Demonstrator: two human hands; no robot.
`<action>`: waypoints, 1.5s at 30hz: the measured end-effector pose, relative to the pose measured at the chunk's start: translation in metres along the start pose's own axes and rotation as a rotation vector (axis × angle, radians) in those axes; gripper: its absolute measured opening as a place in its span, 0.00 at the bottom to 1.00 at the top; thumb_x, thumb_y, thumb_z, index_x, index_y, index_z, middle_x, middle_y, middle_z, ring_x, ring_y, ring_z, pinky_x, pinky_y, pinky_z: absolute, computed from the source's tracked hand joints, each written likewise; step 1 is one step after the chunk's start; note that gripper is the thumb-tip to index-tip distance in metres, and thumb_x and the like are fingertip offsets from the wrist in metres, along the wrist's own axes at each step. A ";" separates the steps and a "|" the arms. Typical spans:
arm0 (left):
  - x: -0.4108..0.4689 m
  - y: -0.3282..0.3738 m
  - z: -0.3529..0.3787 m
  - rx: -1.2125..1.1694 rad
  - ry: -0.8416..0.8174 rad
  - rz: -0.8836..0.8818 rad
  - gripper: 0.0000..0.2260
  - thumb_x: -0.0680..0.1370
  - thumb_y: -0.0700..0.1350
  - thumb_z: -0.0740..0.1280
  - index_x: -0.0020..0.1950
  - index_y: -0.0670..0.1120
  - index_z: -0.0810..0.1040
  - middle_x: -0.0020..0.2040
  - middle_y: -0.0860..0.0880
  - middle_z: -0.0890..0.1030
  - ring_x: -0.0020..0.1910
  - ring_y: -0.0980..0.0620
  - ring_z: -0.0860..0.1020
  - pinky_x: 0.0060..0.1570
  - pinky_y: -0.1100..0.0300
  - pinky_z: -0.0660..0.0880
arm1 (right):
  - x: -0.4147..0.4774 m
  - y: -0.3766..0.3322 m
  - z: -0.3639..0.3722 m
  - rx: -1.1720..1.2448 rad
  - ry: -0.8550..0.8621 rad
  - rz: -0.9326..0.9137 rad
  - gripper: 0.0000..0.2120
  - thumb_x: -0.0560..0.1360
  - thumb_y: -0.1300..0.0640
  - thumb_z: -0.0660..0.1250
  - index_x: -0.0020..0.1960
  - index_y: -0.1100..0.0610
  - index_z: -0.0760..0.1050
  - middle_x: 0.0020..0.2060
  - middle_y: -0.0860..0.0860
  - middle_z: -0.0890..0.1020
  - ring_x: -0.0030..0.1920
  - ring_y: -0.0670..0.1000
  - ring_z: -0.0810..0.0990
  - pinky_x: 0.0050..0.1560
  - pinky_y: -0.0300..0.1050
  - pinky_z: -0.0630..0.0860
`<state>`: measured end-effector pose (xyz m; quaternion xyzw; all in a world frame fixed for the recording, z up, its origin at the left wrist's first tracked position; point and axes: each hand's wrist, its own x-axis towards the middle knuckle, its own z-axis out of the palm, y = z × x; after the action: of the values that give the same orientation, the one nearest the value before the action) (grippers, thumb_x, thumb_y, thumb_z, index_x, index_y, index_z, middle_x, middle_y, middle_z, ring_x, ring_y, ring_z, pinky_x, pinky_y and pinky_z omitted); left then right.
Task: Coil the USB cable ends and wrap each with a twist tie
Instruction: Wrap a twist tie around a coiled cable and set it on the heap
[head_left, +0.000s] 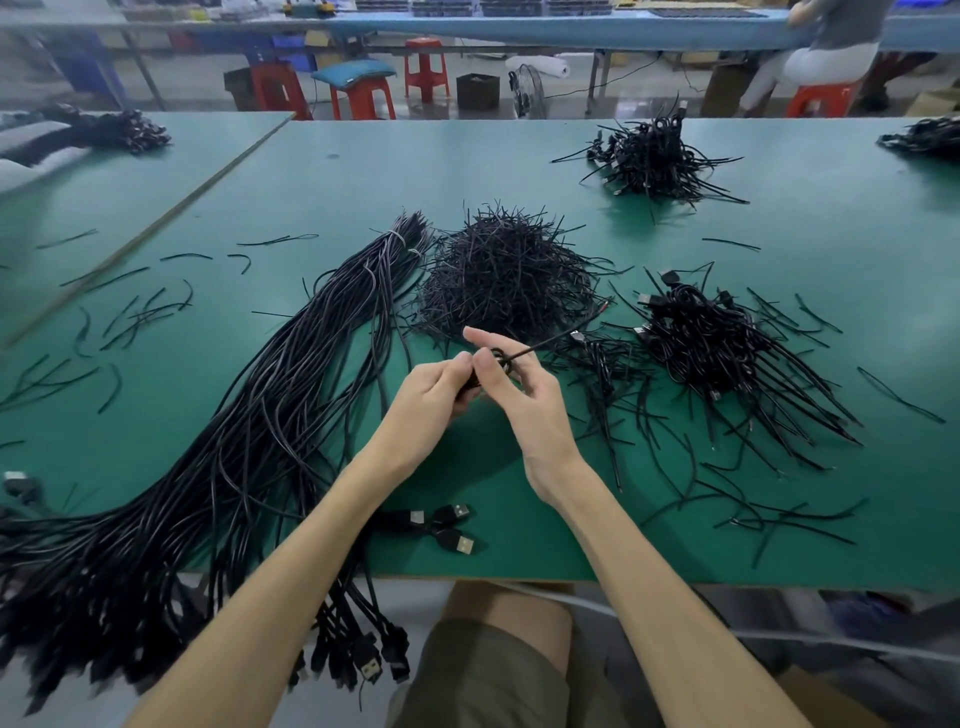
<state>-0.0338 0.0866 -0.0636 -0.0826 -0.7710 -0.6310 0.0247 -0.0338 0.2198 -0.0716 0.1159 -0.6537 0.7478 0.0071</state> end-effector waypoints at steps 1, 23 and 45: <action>0.000 0.001 0.000 -0.003 0.000 0.000 0.25 0.88 0.48 0.55 0.30 0.55 0.72 0.25 0.58 0.67 0.24 0.60 0.61 0.26 0.70 0.59 | 0.000 -0.001 0.000 0.037 -0.001 0.021 0.15 0.77 0.43 0.70 0.61 0.46 0.82 0.60 0.52 0.82 0.64 0.51 0.79 0.71 0.55 0.71; 0.001 -0.004 -0.003 -0.001 0.048 -0.014 0.23 0.88 0.52 0.53 0.36 0.49 0.75 0.24 0.59 0.66 0.24 0.60 0.62 0.25 0.70 0.59 | 0.004 0.013 -0.002 -0.059 0.071 -0.034 0.06 0.75 0.55 0.75 0.51 0.55 0.83 0.46 0.48 0.86 0.51 0.52 0.83 0.57 0.43 0.78; 0.005 -0.008 -0.005 -0.004 0.195 -0.088 0.24 0.87 0.50 0.56 0.31 0.48 0.61 0.24 0.55 0.63 0.23 0.57 0.59 0.24 0.66 0.58 | -0.003 0.008 0.005 -0.339 -0.018 -0.044 0.14 0.82 0.47 0.66 0.41 0.54 0.79 0.29 0.52 0.80 0.30 0.46 0.75 0.37 0.45 0.74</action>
<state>-0.0405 0.0806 -0.0695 0.0133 -0.7664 -0.6382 0.0717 -0.0313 0.2136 -0.0793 0.1337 -0.7678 0.6255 0.0369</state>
